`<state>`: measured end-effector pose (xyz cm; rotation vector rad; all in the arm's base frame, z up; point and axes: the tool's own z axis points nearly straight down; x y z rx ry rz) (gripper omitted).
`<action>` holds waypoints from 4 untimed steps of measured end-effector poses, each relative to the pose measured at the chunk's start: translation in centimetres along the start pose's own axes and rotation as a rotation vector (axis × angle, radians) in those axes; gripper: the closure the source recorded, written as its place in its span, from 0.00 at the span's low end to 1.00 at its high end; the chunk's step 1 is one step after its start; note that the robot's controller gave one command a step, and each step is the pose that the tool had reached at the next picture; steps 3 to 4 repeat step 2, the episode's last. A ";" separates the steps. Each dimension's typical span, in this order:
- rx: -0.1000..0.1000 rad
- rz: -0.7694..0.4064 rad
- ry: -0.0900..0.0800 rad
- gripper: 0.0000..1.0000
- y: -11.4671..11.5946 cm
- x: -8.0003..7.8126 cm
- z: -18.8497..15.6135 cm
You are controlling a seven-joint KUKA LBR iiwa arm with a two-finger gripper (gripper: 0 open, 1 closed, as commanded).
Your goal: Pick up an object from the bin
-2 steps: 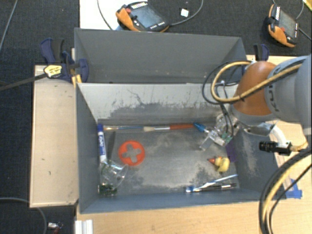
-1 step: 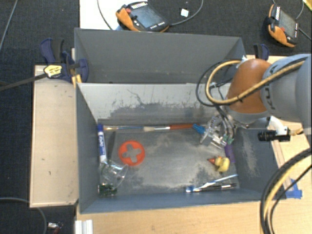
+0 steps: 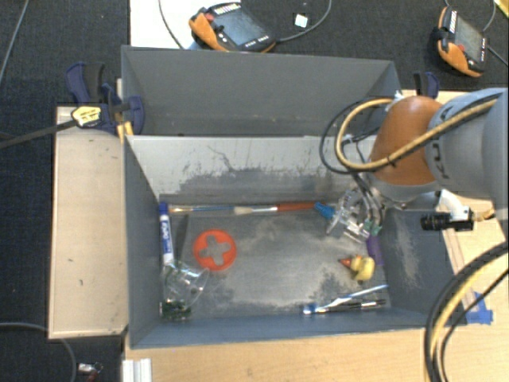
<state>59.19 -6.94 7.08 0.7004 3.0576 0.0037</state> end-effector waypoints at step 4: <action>0.002 -0.003 0.006 1.00 0.0 0.1 -7.8</action>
Offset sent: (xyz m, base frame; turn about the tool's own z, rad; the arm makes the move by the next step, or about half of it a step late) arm -0.0021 0.0003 0.0958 -0.0007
